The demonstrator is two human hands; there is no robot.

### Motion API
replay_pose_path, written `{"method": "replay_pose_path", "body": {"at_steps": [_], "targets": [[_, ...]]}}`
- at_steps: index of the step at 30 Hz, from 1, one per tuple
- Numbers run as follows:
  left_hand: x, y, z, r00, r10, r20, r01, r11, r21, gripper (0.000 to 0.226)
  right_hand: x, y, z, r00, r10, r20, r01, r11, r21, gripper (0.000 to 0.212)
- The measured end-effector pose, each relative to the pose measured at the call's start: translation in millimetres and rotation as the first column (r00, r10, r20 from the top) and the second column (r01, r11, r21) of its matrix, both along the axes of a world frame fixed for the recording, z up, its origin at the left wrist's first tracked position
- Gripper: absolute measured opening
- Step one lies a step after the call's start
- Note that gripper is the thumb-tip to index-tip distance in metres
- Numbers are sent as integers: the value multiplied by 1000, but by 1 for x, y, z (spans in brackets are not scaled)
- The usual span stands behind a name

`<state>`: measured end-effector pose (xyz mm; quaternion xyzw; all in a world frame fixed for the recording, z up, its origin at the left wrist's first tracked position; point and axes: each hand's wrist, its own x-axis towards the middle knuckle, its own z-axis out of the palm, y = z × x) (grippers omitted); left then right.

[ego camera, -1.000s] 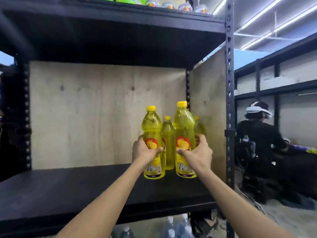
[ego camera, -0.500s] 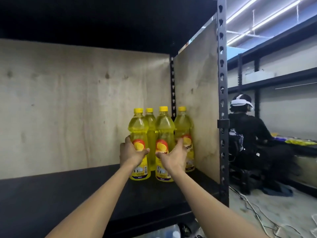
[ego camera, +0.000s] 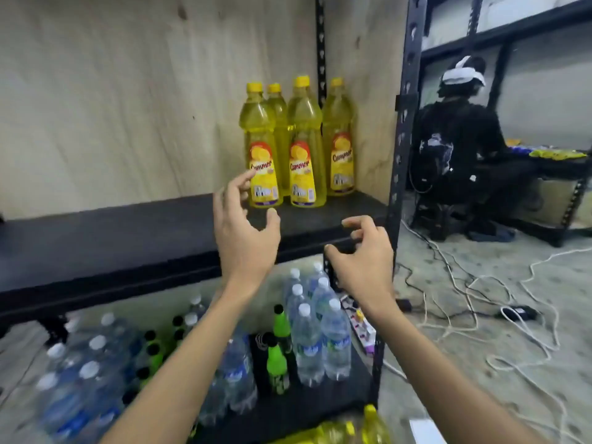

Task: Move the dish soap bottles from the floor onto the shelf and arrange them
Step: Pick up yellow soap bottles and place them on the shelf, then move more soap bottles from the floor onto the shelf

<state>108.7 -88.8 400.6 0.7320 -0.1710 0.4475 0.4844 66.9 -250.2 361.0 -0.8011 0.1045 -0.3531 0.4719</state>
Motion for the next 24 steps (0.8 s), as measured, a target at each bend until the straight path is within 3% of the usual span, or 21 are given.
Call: {"method": "replay_pose_path", "body": {"at_steps": [2, 3, 5, 6, 8, 11, 13, 15, 17, 20, 24], "targets": [[-43, 6, -55, 994, -50, 94, 44, 997, 63, 46, -38, -6, -61, 995, 3, -95, 1, 999, 36, 33], [-61, 8, -89, 996, -75, 56, 69, 992, 107, 40, -55, -10, -95, 981, 13, -196, 1, 998, 70, 31], [-87, 12, -159, 980, -113, -166, 146, 969, 201, 34, -85, -19, -160, 903, 65, -424, 12, 984, 175, 29], [-95, 13, -195, 934, -124, -334, 209, 950, 231, 34, -97, -24, -191, 842, 90, -532, 27, 978, 207, 30], [-101, 16, -263, 758, -88, -646, 338, 900, 274, 35, -113, -30, -248, 713, 127, -690, 50, 972, 231, 33], [-96, 22, -343, 506, 85, -858, 464, 812, 354, 34, -118, -39, -315, 622, 145, -770, 112, 956, 270, 36], [-90, 25, -384, 409, 219, -886, 522, 740, 424, 36, -112, -43, -350, 543, 126, -830, 126, 965, 229, 46], [-78, 29, -418, 382, 358, -852, 576, 629, 522, 44, -104, -48, -381, 449, 120, -885, 88, 980, 177, 68], [-62, 29, -441, 374, 430, -822, 610, 553, 567, 49, -92, -51, -407, 374, 92, -923, 77, 989, 130, 77], [-43, 25, -473, 350, 425, -835, 714, 457, 531, 47, -69, -52, -439, 333, 66, -940, 88, 991, 101, 76], [-46, 14, -509, 276, 463, -842, 854, 283, 436, 83, -47, -58, -467, 299, 0, -954, 118, 992, 37, 83]]}}
